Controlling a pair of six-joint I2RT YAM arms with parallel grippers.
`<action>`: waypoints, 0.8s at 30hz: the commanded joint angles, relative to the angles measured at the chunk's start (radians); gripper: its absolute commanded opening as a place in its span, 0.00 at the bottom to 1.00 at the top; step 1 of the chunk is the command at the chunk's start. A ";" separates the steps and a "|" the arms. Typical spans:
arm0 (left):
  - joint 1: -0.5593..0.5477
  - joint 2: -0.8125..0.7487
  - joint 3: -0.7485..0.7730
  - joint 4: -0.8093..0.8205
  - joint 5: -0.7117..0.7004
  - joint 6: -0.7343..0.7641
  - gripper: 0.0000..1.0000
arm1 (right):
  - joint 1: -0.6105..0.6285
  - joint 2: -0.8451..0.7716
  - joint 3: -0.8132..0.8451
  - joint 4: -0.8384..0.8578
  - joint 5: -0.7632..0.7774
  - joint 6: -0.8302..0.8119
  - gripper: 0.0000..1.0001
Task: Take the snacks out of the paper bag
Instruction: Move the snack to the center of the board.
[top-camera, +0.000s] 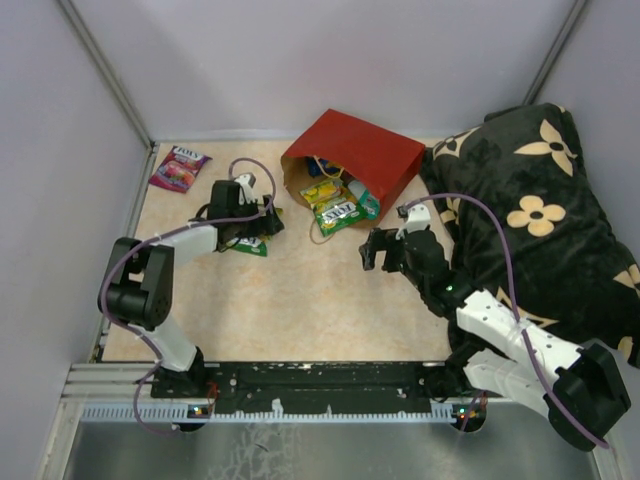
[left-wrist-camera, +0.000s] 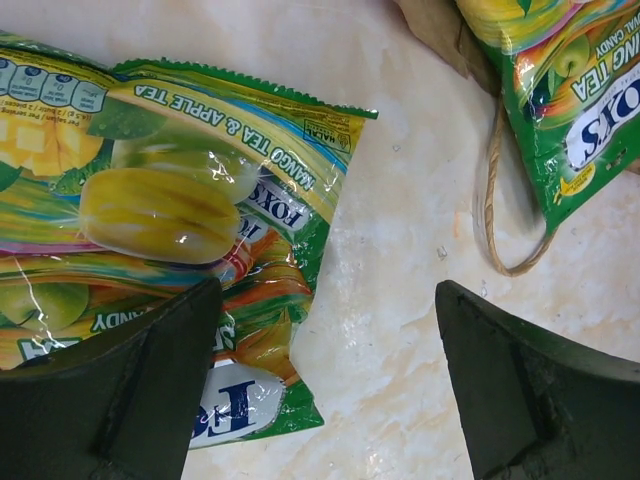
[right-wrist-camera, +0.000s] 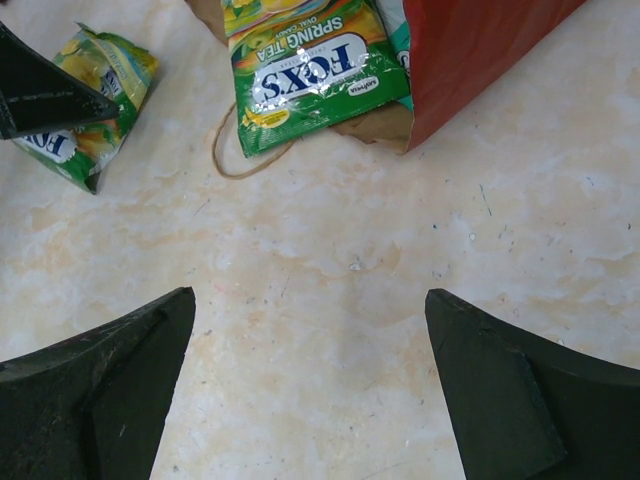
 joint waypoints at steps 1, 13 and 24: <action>0.000 -0.010 -0.083 -0.042 -0.125 -0.011 0.95 | 0.001 -0.012 0.005 0.035 0.008 -0.018 0.99; 0.079 -0.103 -0.109 -0.104 -0.367 0.077 1.00 | 0.001 0.002 -0.006 0.056 -0.027 -0.012 0.99; 0.277 -0.034 -0.050 -0.084 -0.302 0.054 1.00 | 0.001 0.010 -0.011 0.081 -0.092 0.006 0.99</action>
